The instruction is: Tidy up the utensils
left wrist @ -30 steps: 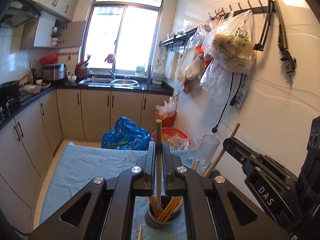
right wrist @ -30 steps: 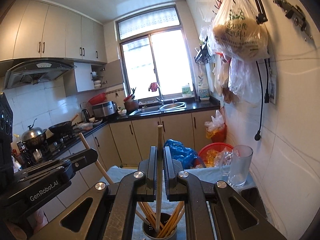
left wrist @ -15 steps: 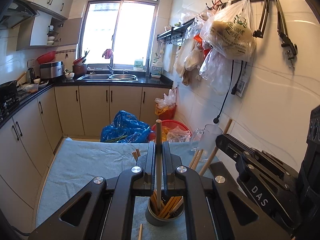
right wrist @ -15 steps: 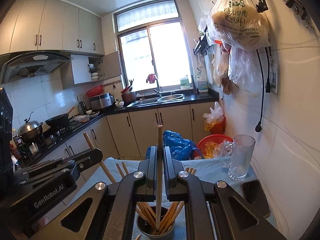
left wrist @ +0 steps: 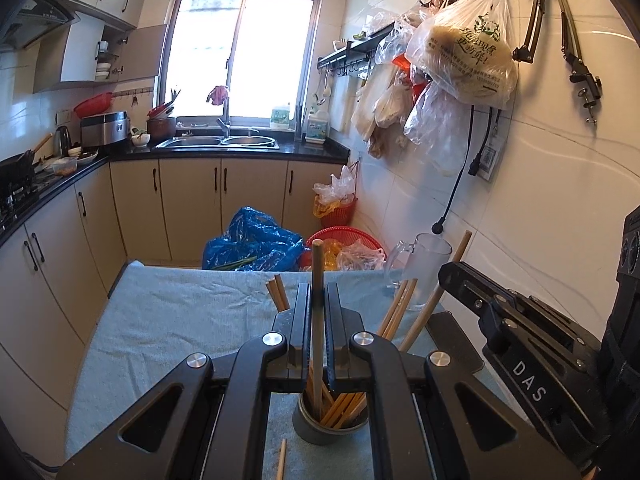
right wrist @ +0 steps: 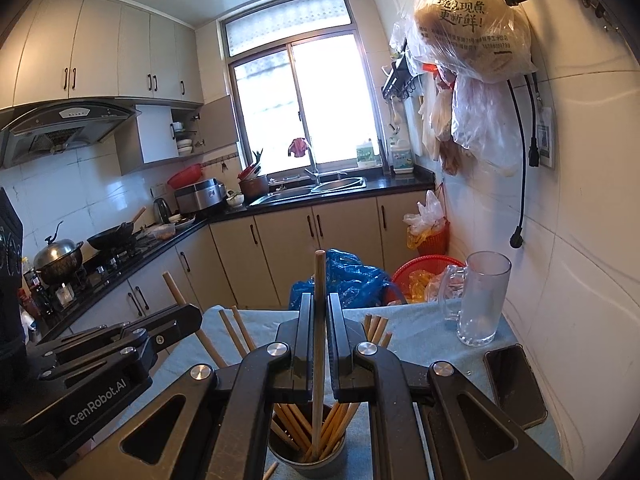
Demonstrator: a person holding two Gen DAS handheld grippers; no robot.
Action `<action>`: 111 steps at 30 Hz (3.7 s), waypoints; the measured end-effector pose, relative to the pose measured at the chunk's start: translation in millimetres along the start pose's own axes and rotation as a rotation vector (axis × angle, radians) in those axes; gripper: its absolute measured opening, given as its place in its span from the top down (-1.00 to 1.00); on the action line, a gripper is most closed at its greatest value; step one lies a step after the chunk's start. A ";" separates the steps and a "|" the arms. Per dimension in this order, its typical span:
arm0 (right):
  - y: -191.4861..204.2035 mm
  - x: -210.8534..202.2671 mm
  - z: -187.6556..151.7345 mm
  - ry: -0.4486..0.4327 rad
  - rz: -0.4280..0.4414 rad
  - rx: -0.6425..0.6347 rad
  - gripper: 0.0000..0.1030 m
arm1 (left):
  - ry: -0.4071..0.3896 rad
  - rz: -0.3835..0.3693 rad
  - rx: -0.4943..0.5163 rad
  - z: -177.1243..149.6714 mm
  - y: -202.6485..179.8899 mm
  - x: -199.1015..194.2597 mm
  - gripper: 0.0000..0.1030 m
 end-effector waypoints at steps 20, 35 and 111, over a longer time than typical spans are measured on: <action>-17.5 30.2 -34.8 0.105 -0.004 0.045 0.86 | 0.077 0.004 -0.026 -29.5 12.8 21.3 0.89; -13.8 8.1 -30.3 0.084 0.006 0.051 0.22 | 0.022 0.018 -0.033 -31.6 14.1 -22.0 0.31; -9.6 -163.6 -161.3 0.118 -0.254 0.012 -0.59 | 0.055 0.291 0.050 -173.4 -29.9 -158.4 -1.00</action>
Point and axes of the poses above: each gripper's, at about its wrist camera, not at the fingertips, and x roughly the way its jaws point, y to its left, z to its top, the point moved 5 cm from there along x, roughly the way its jaws point, and after that the axes turned 1 degree about x, right-handed, at the moved point
